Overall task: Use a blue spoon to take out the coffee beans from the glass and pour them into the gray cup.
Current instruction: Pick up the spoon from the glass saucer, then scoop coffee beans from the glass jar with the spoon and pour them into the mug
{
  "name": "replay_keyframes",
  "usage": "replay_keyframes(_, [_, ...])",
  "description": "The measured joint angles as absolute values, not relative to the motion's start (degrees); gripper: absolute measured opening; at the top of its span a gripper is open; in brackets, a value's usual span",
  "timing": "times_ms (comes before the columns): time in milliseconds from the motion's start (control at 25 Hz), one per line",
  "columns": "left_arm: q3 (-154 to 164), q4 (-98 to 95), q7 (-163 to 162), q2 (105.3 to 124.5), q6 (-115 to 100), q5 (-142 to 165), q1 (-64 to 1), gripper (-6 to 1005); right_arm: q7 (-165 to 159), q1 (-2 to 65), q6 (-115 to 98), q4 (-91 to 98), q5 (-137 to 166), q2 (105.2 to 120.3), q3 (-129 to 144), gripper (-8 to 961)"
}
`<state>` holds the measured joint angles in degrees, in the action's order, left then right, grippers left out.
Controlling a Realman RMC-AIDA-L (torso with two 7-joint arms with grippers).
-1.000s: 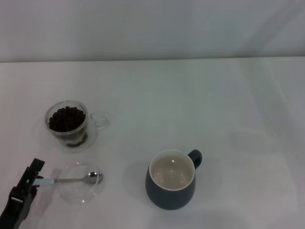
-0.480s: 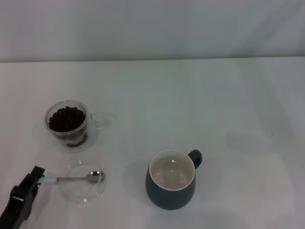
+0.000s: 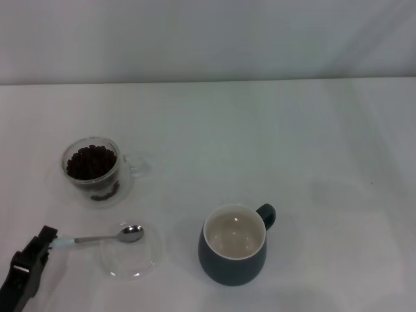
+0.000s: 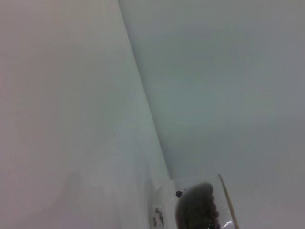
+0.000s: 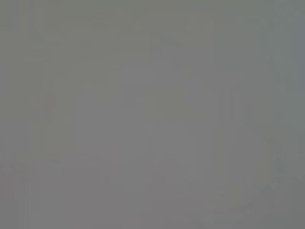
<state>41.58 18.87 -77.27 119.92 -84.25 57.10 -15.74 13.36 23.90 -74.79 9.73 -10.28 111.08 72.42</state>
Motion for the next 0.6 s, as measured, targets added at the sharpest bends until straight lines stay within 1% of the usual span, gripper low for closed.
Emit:
replay_keyframes(320, [42.54,13.07,-78.18,119.12,-88.0,57.52,-13.19,133,13.36,23.1,-75.32,9.73,-10.28,112.15,72.61,606])
replay_keyframes(520, [45.0,-0.64,-84.29,118.76,-89.33,57.53,-9.93,132,13.36,21.69,-77.39,10.26,-9.8,114.08,72.75,605])
replay_keyframes(600, [45.83,-7.36,-87.21,118.08,-89.34,57.69,-9.13,133,13.34,21.27,-78.54,9.87,-9.37,114.79,73.2,605])
